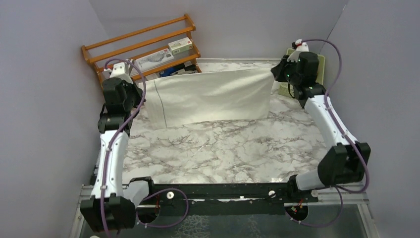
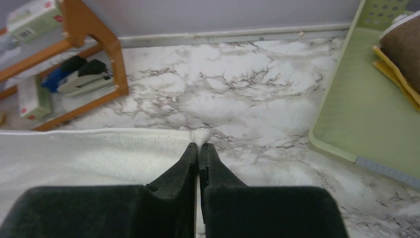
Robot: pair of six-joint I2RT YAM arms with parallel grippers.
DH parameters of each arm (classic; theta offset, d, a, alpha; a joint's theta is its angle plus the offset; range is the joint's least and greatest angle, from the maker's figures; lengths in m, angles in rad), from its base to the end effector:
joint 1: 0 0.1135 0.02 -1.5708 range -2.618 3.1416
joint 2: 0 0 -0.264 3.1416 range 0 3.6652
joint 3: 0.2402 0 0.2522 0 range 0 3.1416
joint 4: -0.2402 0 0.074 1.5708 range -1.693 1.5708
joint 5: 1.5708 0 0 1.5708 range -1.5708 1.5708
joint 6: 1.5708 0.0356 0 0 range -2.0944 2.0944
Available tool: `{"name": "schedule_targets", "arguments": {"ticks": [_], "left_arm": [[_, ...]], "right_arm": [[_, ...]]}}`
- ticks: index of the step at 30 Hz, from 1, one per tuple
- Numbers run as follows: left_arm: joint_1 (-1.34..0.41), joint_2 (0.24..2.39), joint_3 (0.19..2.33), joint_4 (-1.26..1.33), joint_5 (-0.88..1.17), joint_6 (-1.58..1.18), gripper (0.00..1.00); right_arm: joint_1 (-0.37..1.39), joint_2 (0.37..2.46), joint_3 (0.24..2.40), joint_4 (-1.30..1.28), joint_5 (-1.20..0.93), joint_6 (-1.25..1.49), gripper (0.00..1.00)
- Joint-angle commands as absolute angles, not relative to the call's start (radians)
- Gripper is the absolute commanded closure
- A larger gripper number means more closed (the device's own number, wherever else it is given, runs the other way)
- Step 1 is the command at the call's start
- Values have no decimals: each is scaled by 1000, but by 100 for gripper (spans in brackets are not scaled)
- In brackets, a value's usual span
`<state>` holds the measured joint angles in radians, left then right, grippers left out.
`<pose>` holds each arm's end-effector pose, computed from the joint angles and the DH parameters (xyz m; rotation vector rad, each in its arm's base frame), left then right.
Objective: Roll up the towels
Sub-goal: Flatten out the towel at the center of the board.
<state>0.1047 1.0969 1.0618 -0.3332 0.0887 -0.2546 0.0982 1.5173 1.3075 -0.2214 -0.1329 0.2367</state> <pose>0.2475 0.0228 0.3604 -0.2887 1.9205 -0.1856 0.3551 0.0397 0.3391 0.0537 2.0142 0.3470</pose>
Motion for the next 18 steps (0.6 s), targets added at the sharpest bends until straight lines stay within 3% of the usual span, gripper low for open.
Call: {"name": "schedule_targets", "arguments": {"ticks": [1, 9, 18], "left_arm": [[112, 901, 971, -368, 86, -291, 100], [112, 609, 945, -562, -7, -316, 100], [112, 785, 1038, -648, 68, -232, 100]], "right_arm": [[97, 1315, 1194, -161, -198, 310, 99], [97, 984, 1027, -249, -180, 395, 99], [97, 963, 1046, -320, -122, 416, 99]]}}
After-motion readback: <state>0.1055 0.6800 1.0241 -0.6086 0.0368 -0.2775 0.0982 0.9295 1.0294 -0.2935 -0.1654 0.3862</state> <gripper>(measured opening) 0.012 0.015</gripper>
